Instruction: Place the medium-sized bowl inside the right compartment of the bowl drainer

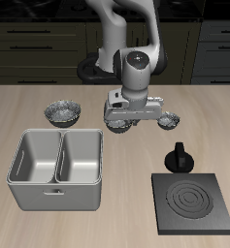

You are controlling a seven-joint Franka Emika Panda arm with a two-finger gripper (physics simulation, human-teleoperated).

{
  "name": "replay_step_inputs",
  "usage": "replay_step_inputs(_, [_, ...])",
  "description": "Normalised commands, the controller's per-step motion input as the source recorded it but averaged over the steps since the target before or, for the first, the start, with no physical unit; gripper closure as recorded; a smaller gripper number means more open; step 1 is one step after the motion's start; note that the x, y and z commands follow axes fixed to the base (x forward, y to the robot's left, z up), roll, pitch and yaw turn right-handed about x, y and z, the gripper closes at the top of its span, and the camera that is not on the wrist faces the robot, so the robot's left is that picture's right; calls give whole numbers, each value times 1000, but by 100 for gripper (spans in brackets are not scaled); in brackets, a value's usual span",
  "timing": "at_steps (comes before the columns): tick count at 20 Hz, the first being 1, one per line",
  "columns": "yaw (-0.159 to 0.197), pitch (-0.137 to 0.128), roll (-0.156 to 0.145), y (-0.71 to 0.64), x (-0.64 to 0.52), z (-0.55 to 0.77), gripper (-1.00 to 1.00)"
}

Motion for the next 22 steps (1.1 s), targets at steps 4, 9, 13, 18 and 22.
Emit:
replay_step_inputs(4, [2,-41,-9,-73,2,240,100])
replay_step_inputs(9, [-6,-34,-7,-94,10,277,100])
replay_step_inputs(13, [7,-99,-20,-162,-53,642,100])
replay_step_inputs(18, [-1,-43,-8,-96,-69,409,100])
replay_step_inputs(22, [9,-71,-29,-63,-96,522,100])
